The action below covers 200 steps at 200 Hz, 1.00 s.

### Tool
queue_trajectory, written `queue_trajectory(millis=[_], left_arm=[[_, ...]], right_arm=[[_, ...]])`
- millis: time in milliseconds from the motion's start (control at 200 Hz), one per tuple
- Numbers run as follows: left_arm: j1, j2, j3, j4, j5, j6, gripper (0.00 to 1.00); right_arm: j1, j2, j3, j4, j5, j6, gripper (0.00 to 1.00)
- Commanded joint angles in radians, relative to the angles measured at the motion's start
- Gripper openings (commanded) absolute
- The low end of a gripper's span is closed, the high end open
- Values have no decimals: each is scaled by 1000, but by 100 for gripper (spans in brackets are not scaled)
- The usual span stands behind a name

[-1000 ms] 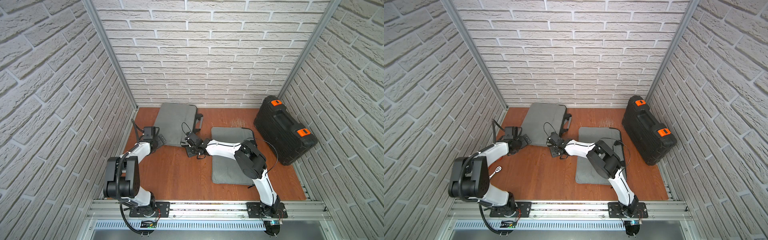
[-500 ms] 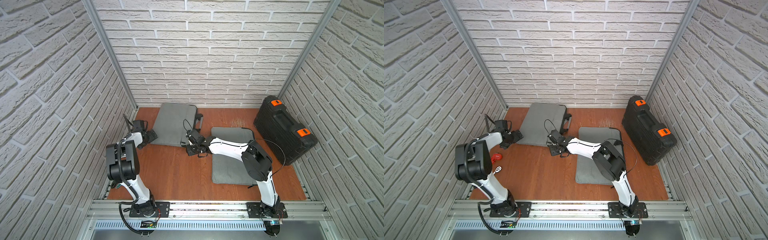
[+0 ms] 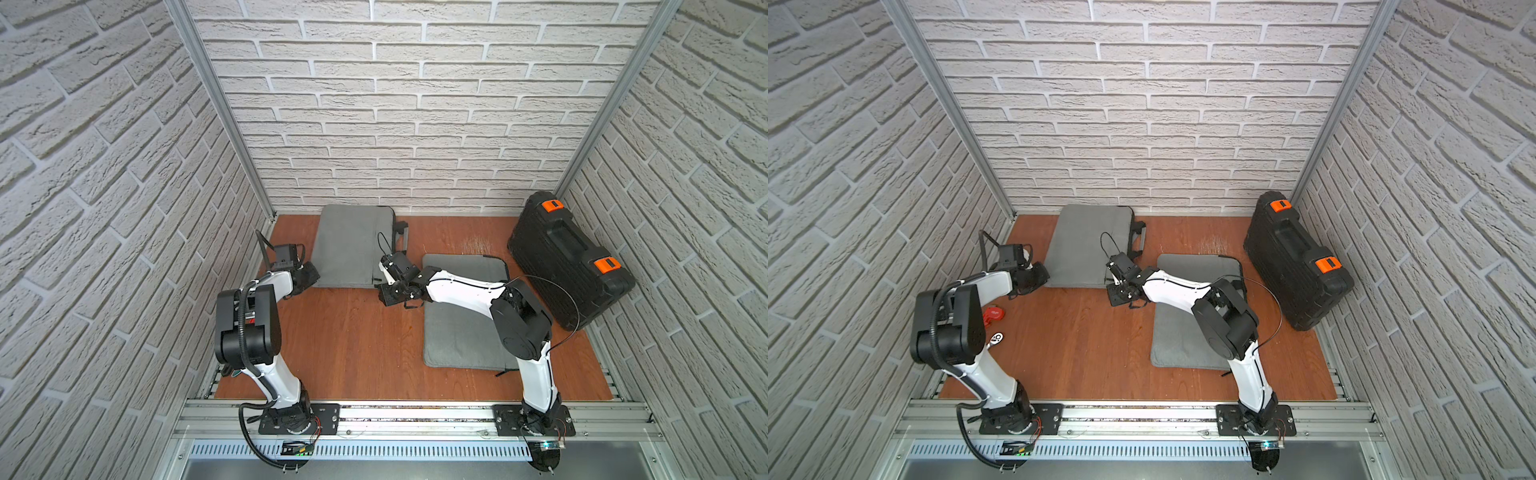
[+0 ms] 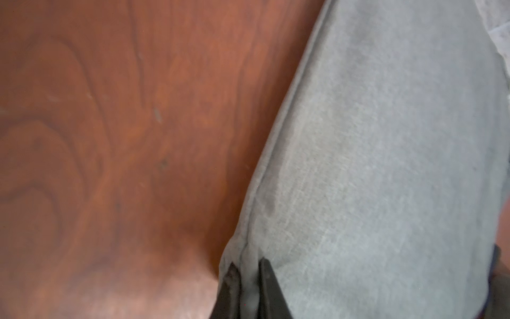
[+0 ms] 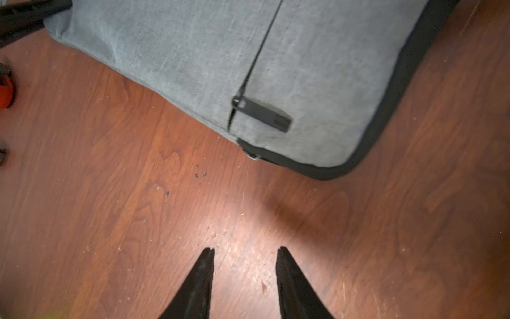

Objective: Open the zippered laptop bag and take out the laptop
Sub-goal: Adjust the zippered laptop bag at the center of the board.

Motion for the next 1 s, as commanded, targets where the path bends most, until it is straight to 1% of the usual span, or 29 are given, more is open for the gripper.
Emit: queue_trajectory(millis=[0,15,160,390,560,800,995], left_arm=[[-23,-61,-93,43,2,-58,1],[-26,-70,-103,52,1,-64,0],[-48,-138,-179,118,-26,-117,0],[-65,-214,-214,139,-52,-155,0],[-66,-213,-205,119,-52,-165,0],[-67,-224,-198,118,-39,-176,0],[-72,-224,-187,113,-23,-184,0]], right_arm=[[-27,-50,-24,51,-49,-71,41],[-31,-50,-25,53,-54,-78,41],[-57,-27,-15,59,-83,-142,43],[-89,30,4,95,-116,-195,43],[-91,56,13,120,-130,-180,43],[-91,47,-48,160,-99,-161,43],[-91,77,-25,168,-72,-182,44]])
